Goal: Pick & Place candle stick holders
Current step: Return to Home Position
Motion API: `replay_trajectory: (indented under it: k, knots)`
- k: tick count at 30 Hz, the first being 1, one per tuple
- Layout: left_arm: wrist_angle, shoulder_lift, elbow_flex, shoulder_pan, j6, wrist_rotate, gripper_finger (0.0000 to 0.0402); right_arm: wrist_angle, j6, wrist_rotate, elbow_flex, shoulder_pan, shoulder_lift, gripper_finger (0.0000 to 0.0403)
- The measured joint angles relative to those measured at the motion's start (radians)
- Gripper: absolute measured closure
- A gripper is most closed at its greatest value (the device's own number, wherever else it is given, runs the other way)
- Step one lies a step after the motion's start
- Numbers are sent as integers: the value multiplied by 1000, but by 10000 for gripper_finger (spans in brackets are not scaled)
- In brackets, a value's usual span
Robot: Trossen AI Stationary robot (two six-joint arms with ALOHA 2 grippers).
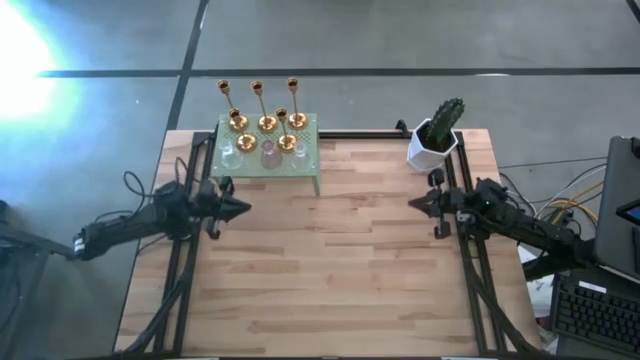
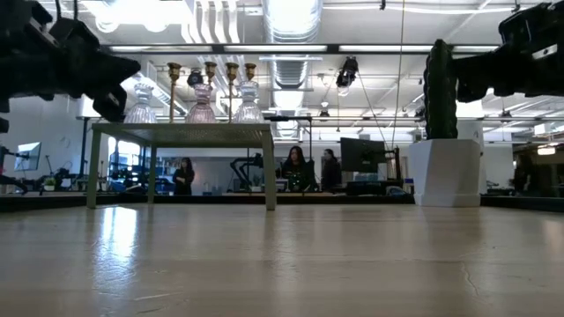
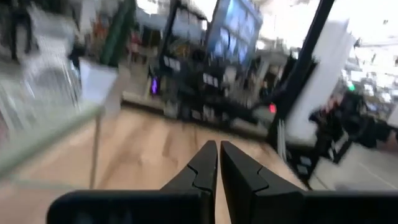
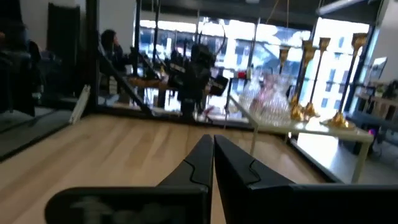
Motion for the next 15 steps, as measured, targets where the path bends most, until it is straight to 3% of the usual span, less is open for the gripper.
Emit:
replay_trajectory:
  k: [7,15]
  knots:
    - [-42,3,0,-101,-2,-13,378,-13,0,0,0,0,3,394]
    - [-48,3,0,-113,-2,-14,378,-12,0,0,0,0,15,394]
